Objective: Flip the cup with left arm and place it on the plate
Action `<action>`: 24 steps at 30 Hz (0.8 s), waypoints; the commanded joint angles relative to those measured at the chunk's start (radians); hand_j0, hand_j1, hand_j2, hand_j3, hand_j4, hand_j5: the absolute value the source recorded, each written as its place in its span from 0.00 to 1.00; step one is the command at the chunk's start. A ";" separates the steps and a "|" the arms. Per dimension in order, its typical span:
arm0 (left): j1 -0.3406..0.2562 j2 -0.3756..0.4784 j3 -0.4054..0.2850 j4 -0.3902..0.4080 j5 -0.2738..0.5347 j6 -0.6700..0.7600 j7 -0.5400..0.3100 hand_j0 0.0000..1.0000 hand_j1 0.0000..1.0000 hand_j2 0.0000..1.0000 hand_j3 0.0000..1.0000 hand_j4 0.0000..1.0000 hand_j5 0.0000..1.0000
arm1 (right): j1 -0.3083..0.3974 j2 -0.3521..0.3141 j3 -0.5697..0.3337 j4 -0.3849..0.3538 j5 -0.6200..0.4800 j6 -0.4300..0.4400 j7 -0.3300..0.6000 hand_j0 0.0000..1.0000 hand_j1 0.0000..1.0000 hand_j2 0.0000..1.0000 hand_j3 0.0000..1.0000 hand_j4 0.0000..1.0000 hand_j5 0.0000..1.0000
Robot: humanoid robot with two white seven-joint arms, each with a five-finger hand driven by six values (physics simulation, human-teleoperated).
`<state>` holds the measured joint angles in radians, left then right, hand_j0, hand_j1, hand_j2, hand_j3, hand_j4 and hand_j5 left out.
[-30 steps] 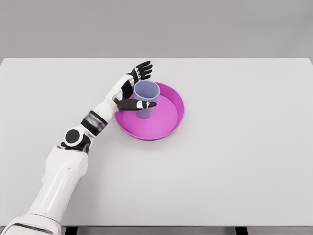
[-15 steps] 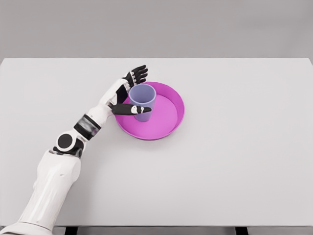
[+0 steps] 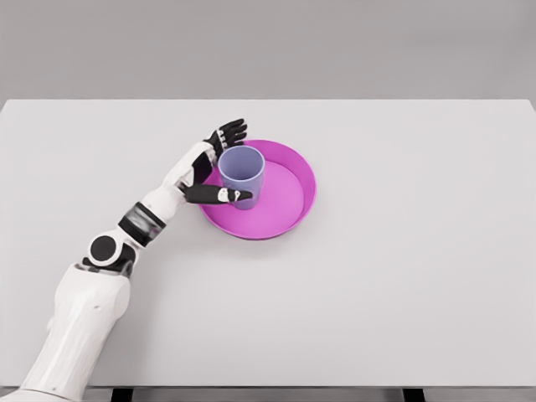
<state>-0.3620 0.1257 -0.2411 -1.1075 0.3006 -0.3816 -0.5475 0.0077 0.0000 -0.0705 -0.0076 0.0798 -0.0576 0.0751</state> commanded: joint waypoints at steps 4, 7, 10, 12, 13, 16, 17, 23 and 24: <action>0.006 0.017 -0.001 -0.009 0.006 0.000 0.000 1.00 1.00 1.00 1.00 1.00 1.00 | 0.000 0.000 0.000 0.000 0.000 -0.001 0.000 1.00 1.00 1.00 1.00 1.00 1.00; 0.006 0.038 0.000 -0.017 0.008 0.000 0.000 1.00 1.00 1.00 1.00 1.00 1.00 | 0.000 0.000 0.000 0.000 0.000 -0.001 0.000 1.00 1.00 1.00 1.00 1.00 1.00; 0.014 0.066 0.000 -0.038 0.008 0.001 0.000 1.00 1.00 1.00 1.00 1.00 1.00 | 0.000 0.000 0.000 0.000 0.000 -0.001 0.000 1.00 1.00 1.00 1.00 1.00 1.00; 0.015 0.074 0.000 -0.045 0.008 0.004 0.000 1.00 1.00 1.00 1.00 1.00 1.00 | 0.000 0.000 0.000 0.000 0.000 -0.001 0.000 1.00 1.00 1.00 1.00 1.00 1.00; 0.020 0.081 0.000 -0.046 0.008 0.007 0.000 1.00 1.00 1.00 1.00 1.00 1.00 | 0.000 0.000 0.000 0.000 0.000 -0.001 0.000 1.00 1.00 1.00 1.00 1.00 1.00; 0.020 0.086 0.012 -0.045 0.008 0.007 0.000 1.00 1.00 1.00 1.00 1.00 1.00 | 0.000 0.000 0.000 0.000 0.000 -0.001 0.000 1.00 1.00 1.00 1.00 1.00 1.00; 0.020 0.100 0.012 -0.045 0.009 0.009 0.000 1.00 1.00 1.00 1.00 1.00 1.00 | 0.000 0.000 0.000 0.000 0.000 -0.001 0.000 1.00 1.00 1.00 1.00 1.00 1.00; 0.020 0.150 0.017 -0.046 0.014 0.015 0.001 1.00 1.00 1.00 1.00 1.00 1.00 | 0.000 0.000 0.000 0.000 0.000 -0.001 0.000 1.00 1.00 1.00 1.00 1.00 1.00; 0.020 0.166 0.026 -0.046 0.015 0.013 0.001 1.00 1.00 1.00 1.00 1.00 1.00 | 0.000 0.000 0.000 0.000 0.000 -0.001 0.000 1.00 1.00 1.00 1.00 1.00 1.00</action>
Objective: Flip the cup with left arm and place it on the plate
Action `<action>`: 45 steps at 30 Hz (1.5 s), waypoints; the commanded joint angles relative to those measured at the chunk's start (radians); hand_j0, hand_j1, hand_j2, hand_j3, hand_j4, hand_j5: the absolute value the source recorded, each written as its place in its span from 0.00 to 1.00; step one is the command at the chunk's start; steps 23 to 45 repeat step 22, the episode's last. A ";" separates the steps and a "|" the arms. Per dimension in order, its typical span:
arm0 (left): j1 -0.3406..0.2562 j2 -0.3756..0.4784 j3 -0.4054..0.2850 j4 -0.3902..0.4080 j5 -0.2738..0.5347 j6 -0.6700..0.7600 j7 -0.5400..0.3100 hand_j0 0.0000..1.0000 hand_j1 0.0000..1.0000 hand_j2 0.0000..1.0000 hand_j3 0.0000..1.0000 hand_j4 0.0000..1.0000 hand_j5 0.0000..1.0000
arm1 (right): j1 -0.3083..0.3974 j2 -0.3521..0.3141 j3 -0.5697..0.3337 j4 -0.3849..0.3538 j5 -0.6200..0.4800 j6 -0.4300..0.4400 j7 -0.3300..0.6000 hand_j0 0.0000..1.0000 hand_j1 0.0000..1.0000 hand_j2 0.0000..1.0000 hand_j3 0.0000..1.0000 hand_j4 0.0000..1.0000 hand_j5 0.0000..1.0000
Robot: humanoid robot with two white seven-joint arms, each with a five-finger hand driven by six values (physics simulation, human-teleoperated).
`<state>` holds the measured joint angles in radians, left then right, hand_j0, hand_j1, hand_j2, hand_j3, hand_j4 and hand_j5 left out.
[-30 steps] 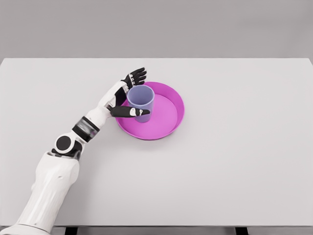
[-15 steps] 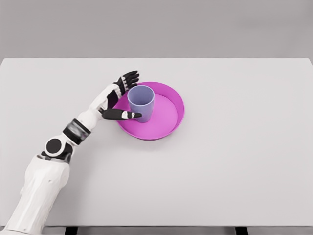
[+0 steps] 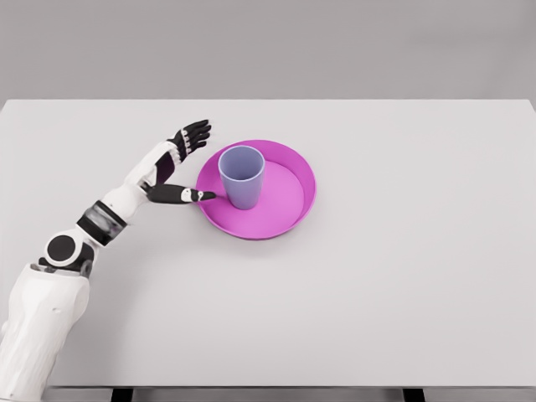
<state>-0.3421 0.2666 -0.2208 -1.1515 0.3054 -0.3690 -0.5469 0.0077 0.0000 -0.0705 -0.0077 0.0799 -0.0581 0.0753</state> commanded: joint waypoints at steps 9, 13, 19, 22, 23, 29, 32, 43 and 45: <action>0.015 0.348 0.100 -0.043 0.000 -0.242 -0.001 1.00 1.00 1.00 1.00 1.00 1.00 | 0.000 0.000 0.000 0.000 0.000 0.001 0.000 1.00 1.00 1.00 1.00 1.00 1.00; 0.040 0.441 0.106 -0.033 -0.002 -0.242 0.001 1.00 1.00 1.00 1.00 1.00 1.00 | 0.000 0.000 0.000 0.000 0.001 0.001 0.000 1.00 1.00 1.00 1.00 1.00 1.00; 0.083 0.431 0.086 -0.139 0.000 -0.242 0.004 1.00 1.00 1.00 1.00 1.00 1.00 | 0.000 0.000 0.000 0.000 0.000 0.000 0.000 1.00 1.00 1.00 1.00 1.00 1.00; 0.092 0.431 0.086 -0.152 0.000 -0.242 0.004 1.00 1.00 1.00 1.00 1.00 1.00 | 0.000 0.000 0.000 0.000 0.000 0.000 0.000 1.00 1.00 1.00 1.00 1.00 1.00; 0.092 0.431 0.086 -0.152 0.000 -0.242 0.004 1.00 1.00 1.00 1.00 1.00 1.00 | 0.000 0.000 0.000 0.000 0.000 0.000 0.000 1.00 1.00 1.00 1.00 1.00 1.00; 0.092 0.431 0.086 -0.152 0.000 -0.242 0.004 1.00 1.00 1.00 1.00 1.00 1.00 | 0.000 0.000 0.000 0.000 0.000 0.000 0.000 1.00 1.00 1.00 1.00 1.00 1.00; 0.092 0.431 0.086 -0.152 0.000 -0.242 0.004 1.00 1.00 1.00 1.00 1.00 1.00 | 0.000 0.000 0.000 0.000 0.000 0.000 0.000 1.00 1.00 1.00 1.00 1.00 1.00; 0.092 0.431 0.086 -0.152 0.000 -0.242 0.004 1.00 1.00 1.00 1.00 1.00 1.00 | 0.000 0.000 0.000 0.000 0.000 0.000 0.000 1.00 1.00 1.00 1.00 1.00 1.00; 0.092 0.431 0.086 -0.152 0.000 -0.242 0.004 1.00 1.00 1.00 1.00 1.00 1.00 | 0.000 0.000 0.000 0.000 0.000 0.000 0.000 1.00 1.00 1.00 1.00 1.00 1.00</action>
